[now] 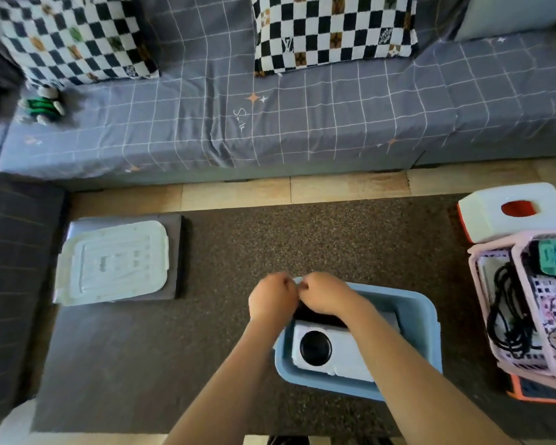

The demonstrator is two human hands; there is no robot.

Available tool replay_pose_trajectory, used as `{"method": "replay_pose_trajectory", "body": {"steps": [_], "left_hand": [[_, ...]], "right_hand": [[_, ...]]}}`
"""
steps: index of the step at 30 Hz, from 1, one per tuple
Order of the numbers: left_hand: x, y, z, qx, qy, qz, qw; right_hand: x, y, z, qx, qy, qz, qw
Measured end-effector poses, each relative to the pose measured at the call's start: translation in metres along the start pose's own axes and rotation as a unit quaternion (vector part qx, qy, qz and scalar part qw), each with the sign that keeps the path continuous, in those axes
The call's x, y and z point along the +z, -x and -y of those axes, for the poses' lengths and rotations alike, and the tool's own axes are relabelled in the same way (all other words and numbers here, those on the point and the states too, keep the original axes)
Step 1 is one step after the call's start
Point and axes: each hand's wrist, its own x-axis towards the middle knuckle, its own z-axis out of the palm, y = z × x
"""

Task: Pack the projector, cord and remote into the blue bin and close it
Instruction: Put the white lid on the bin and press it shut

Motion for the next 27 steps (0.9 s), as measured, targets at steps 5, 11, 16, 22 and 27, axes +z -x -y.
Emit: {"method": "replay_pose_trajectory", "body": {"steps": [5,11,16,22,27], "left_hand": [[-0.048,-0.007,0.075,-0.096,0.051,-0.076,0.991],[-0.063,-0.031,0.180,-0.134,0.047,-0.076,0.987],[-0.055,-0.067,0.254,-0.126,0.031,-0.039,0.991],[-0.044,-0.087,0.286,-0.099,0.017,-0.061,0.993],[-0.046,-0.078,0.282,-0.056,-0.023,-0.127,0.990]], "right_hand": [[0.037,-0.030,0.084,-0.032,-0.130,0.020,0.991],[0.117,-0.080,0.153,-0.003,-0.257,0.048,0.965],[0.157,-0.124,0.188,-0.008,-0.313,0.063,0.947],[0.174,-0.147,0.198,0.005,-0.299,0.065,0.952],[0.180,-0.146,0.201,0.027,-0.332,0.059,0.941]]}}
